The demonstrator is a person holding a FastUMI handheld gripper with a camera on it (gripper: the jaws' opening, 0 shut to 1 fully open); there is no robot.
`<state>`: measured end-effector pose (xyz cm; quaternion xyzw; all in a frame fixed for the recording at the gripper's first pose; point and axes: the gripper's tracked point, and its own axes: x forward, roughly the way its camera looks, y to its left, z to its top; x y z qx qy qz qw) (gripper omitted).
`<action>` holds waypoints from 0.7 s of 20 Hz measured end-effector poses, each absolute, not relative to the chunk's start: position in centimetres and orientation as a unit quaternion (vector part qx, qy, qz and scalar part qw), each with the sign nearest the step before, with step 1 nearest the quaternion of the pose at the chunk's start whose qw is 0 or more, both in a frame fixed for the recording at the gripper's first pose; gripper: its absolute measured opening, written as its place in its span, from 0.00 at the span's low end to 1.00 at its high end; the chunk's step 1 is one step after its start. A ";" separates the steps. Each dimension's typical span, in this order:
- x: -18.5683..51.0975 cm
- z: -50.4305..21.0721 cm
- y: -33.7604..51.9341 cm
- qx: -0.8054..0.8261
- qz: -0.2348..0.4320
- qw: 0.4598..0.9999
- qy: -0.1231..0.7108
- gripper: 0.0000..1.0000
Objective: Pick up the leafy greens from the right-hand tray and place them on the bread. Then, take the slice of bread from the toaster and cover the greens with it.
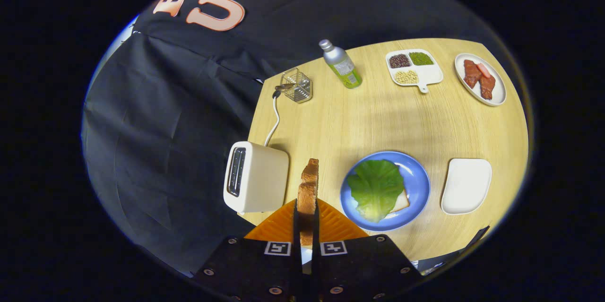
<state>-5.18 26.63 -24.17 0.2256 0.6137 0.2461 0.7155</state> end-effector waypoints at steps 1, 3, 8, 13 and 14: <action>-5.5 -25.1 26.1 0.228 0.245 0.711 0.619 0.08; -5.9 -27.2 25.5 0.232 0.246 0.700 0.628 0.08; -6.5 -32.2 24.9 0.252 0.256 0.675 0.644 0.08; -7.2 -36.9 23.1 0.231 0.241 0.673 0.660 0.08; -7.0 -37.6 22.5 0.229 0.232 0.679 0.658 0.08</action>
